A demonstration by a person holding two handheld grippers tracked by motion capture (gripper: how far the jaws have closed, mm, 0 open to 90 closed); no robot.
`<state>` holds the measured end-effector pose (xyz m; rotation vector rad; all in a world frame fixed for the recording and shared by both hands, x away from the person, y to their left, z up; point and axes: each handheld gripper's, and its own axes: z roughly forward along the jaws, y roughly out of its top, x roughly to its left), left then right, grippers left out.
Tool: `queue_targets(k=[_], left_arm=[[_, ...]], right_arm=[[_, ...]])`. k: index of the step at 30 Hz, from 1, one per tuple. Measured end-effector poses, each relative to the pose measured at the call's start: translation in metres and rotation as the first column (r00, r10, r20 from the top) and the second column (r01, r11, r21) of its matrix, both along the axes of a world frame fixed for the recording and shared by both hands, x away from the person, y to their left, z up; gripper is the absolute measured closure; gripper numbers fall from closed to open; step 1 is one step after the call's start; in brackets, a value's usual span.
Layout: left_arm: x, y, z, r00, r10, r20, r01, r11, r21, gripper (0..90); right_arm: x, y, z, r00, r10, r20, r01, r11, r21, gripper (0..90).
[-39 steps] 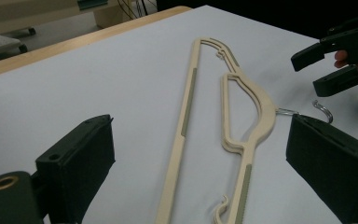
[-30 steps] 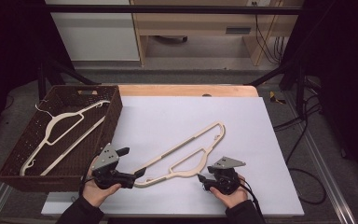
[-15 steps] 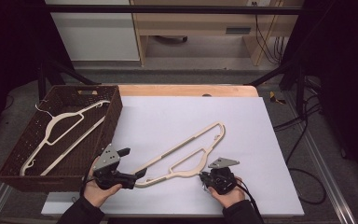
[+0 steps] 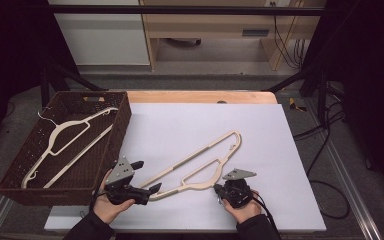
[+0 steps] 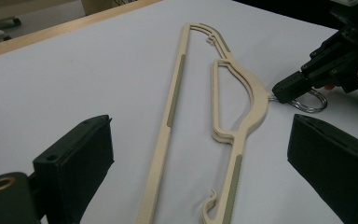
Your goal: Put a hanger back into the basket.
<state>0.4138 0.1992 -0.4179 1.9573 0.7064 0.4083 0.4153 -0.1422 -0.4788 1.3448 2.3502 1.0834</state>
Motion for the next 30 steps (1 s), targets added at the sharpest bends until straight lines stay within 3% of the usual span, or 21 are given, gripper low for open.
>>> queue_targets(k=[8,12,15,24,30], left_arm=[[0.000,-0.003,-0.002,0.9999,-0.011,-0.006,0.011,0.9999,0.007,6.8],[-0.001,-0.005,-0.003,0.9998,-0.015,-0.009,0.015,0.9998,0.009,6.9],[-0.001,-0.008,-0.003,0.9997,-0.022,-0.009,0.023,0.9997,0.013,7.1],[-0.002,-0.032,-0.002,0.9970,-0.078,-0.003,0.078,0.9952,0.060,7.5],[0.006,-0.051,0.000,0.9952,-0.098,-0.009,0.098,0.9910,0.091,8.6]], right_arm=[[-0.001,-0.003,0.005,0.9999,-0.007,0.014,0.007,1.000,0.027,88.9],[-0.001,-0.003,0.008,0.9999,-0.013,-0.004,0.013,0.999,0.045,89.0],[-0.001,-0.003,0.010,0.9999,-0.010,0.010,0.009,1.000,0.030,89.1],[0.001,-0.003,0.018,0.9998,-0.008,0.016,0.008,1.000,0.020,89.2],[0.000,-0.003,0.022,0.9997,-0.007,0.023,0.007,1.000,0.012,89.2]])
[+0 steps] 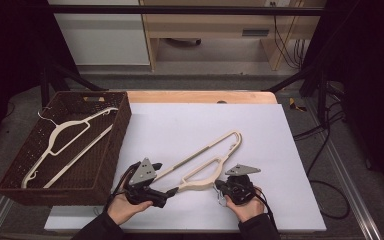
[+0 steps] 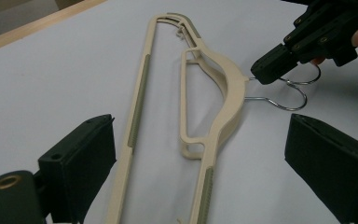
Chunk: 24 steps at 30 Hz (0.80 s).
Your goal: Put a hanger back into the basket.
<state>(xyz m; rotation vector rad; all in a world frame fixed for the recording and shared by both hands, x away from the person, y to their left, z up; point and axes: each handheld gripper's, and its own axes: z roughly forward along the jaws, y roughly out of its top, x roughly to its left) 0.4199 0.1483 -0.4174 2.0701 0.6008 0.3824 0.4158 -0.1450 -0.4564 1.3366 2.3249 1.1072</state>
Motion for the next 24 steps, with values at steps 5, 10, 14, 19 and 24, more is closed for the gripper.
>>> queue_targets(k=[5,10,14,19,24], left_arm=[[0.008,-0.021,-0.003,0.9995,-0.028,-0.016,0.029,0.9991,0.030,10.1],[0.014,-0.043,-0.008,0.9982,-0.054,-0.027,0.056,0.9953,0.079,12.0],[0.020,-0.055,-0.013,0.9969,-0.065,-0.045,0.068,0.9943,0.082,14.4],[0.026,-0.066,-0.022,0.9949,-0.076,-0.067,0.082,0.9919,0.096,16.1],[0.031,-0.076,-0.029,0.9945,-0.080,-0.068,0.089,0.9857,0.143,18.0]], right_arm=[[0.000,0.001,0.004,1.0000,-0.001,-0.001,0.001,1.000,-0.010,89.2],[0.001,-0.001,0.004,0.9998,0.016,0.015,-0.015,1.000,-0.013,89.2],[0.001,0.000,0.006,1.0000,0.006,0.005,-0.006,1.000,-0.008,89.2],[0.000,-0.001,0.007,1.0000,0.000,0.005,0.000,1.000,-0.006,89.1],[0.001,-0.002,0.008,0.9999,0.006,0.009,-0.006,1.000,-0.013,89.1]])
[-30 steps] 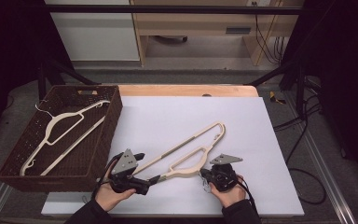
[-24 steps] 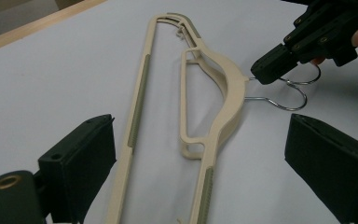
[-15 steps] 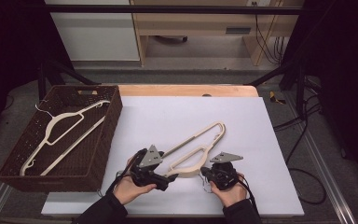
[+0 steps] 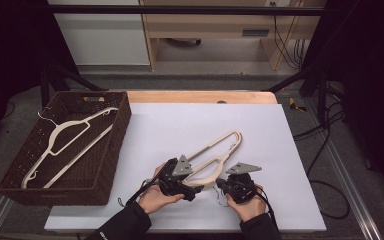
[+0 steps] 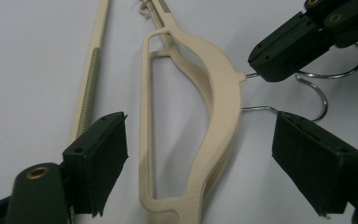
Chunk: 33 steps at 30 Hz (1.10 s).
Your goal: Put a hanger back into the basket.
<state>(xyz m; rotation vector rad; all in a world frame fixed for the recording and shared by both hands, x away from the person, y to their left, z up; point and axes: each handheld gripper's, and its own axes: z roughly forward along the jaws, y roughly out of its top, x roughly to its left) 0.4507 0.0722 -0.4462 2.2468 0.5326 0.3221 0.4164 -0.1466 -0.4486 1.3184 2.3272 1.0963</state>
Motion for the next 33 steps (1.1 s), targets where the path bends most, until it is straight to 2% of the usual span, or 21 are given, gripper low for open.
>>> queue_targets(k=[3,9,10,12,16,20,25,28,29,31,33], left_arm=[[0.001,-0.006,-0.005,1.0000,-0.006,0.007,0.006,0.9992,0.039,19.9],[0.006,-0.012,-0.010,0.9997,-0.018,0.018,0.016,0.9957,0.092,30.0],[0.006,-0.013,-0.012,0.9997,-0.009,0.023,0.007,0.9960,0.089,31.3],[0.007,-0.014,-0.012,0.9992,-0.026,0.030,0.022,0.9936,0.111,32.2],[0.005,-0.018,-0.012,0.9983,-0.044,0.038,0.039,0.9934,0.108,40.8],[0.005,-0.021,-0.015,0.9974,-0.061,0.038,0.055,0.9873,0.149,44.3],[0.005,-0.025,-0.017,0.9976,-0.062,0.032,0.056,0.9861,0.156,51.0],[0.004,-0.027,-0.016,0.9962,-0.076,0.042,0.067,0.9798,0.189,56.7],[0.003,-0.029,-0.017,0.9967,-0.070,0.041,0.062,0.9828,0.174,58.3],[0.002,-0.030,-0.015,0.9958,-0.079,0.047,0.068,0.9783,0.196,62.3],[0.001,-0.032,-0.014,0.9959,-0.078,0.046,0.068,0.9779,0.198,65.8]], right_arm=[[0.000,0.000,0.001,1.0000,-0.005,-0.006,0.005,1.000,0.008,89.1],[0.000,0.000,0.002,1.0000,-0.002,0.000,0.002,1.000,-0.004,89.1],[-0.001,0.000,0.003,1.0000,-0.003,-0.003,0.003,1.000,0.002,89.1],[0.000,0.001,0.003,1.0000,-0.005,-0.003,0.005,1.000,0.001,89.1],[0.000,0.000,0.005,1.0000,-0.003,0.005,0.003,1.000,-0.017,89.2],[0.000,0.000,0.006,0.9999,0.000,0.011,0.000,1.000,-0.019,89.2],[0.000,0.001,0.008,1.0000,-0.001,0.001,0.001,1.000,-0.014,89.1],[0.000,0.001,0.009,1.0000,-0.007,0.001,0.007,1.000,-0.011,89.1],[-0.001,0.002,0.009,1.0000,-0.008,0.000,0.008,1.000,-0.014,89.1],[-0.001,0.001,0.009,1.0000,-0.001,0.005,0.001,1.000,-0.015,89.1],[-0.001,0.001,0.010,0.9999,0.007,0.009,-0.007,1.000,-0.016,89.1]])
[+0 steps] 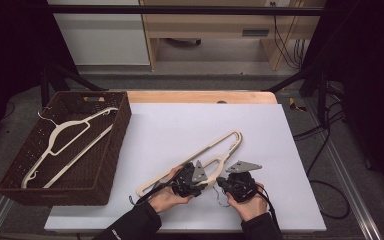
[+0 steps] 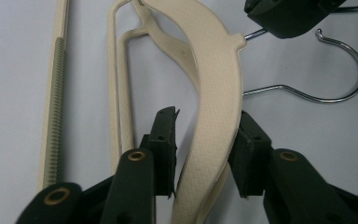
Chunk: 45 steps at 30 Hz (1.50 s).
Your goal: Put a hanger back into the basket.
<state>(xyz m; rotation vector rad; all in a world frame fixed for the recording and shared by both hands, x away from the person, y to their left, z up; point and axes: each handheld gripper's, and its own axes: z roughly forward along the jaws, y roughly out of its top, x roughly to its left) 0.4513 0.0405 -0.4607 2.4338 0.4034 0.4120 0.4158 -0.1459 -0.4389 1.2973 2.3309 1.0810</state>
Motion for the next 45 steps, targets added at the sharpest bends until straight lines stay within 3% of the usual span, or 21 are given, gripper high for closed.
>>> queue_targets(k=[1,2,8,13,18,20,24,29,33,39,41,45], left_arm=[[-0.001,0.000,0.001,0.9999,-0.002,0.010,0.002,0.9998,0.018,67.1],[-0.002,-0.001,0.000,1.0000,0.003,0.009,-0.003,1.0000,0.005,67.5],[-0.006,-0.002,0.004,0.9995,-0.006,0.031,0.006,0.9998,0.020,69.7],[-0.007,0.002,0.009,0.9994,0.006,0.035,-0.007,0.9999,0.015,71.8],[-0.006,0.011,0.018,0.9995,0.017,0.026,-0.016,0.9998,-0.014,72.8],[-0.006,0.014,0.022,0.9994,0.025,0.023,-0.025,0.9993,-0.028,73.5],[-0.004,0.022,0.029,0.9991,0.041,0.011,-0.041,0.9978,-0.053,74.3],[-0.003,0.032,0.037,0.9977,0.068,0.002,-0.067,0.9944,-0.081,75.5],[-0.001,0.038,0.041,0.9960,0.089,0.001,-0.089,0.9910,-0.101,76.4],[0.003,0.052,0.049,0.9922,0.124,-0.003,-0.124,0.9841,-0.128,78.0],[0.004,0.056,0.051,0.9887,0.150,-0.014,-0.150,0.9765,-0.155,78.4],[0.008,0.066,0.056,0.9831,0.183,-0.009,-0.182,0.9711,-0.154,79.6]], right_arm=[[0.000,0.000,0.000,1.0000,0.002,0.002,-0.002,1.000,-0.001,89.0],[0.000,0.000,0.000,1.0000,0.002,0.001,-0.002,1.000,0.000,89.0],[-0.002,-0.002,0.003,0.9999,0.004,0.015,-0.004,1.000,0.009,87.9],[-0.005,-0.014,0.017,0.9964,0.010,0.084,-0.017,0.997,0.080,78.5],[-0.009,-0.037,0.032,0.9802,-0.025,0.196,-0.009,0.985,0.171,64.1],[-0.011,-0.052,0.039,0.9683,-0.062,0.242,0.009,0.977,0.214,56.9],[-0.014,-0.066,0.045,0.9591,-0.091,0.268,0.028,0.973,0.228,51.4],[-0.013,-0.084,0.044,0.9508,-0.147,0.273,0.074,0.963,0.259,41.0],[-0.008,-0.094,0.031,0.9569,-0.169,0.236,0.103,0.958,0.269,31.6],[-0.003,-0.095,0.020,0.9608,-0.170,0.219,0.111,0.960,0.255,25.8],[-0.003,-0.095,0.018,0.9608,-0.170,0.219,0.114,0.962,0.249,23.3],[-0.002,-0.096,0.015,0.9601,-0.174,0.219,0.122,0.966,0.228,17.8]])
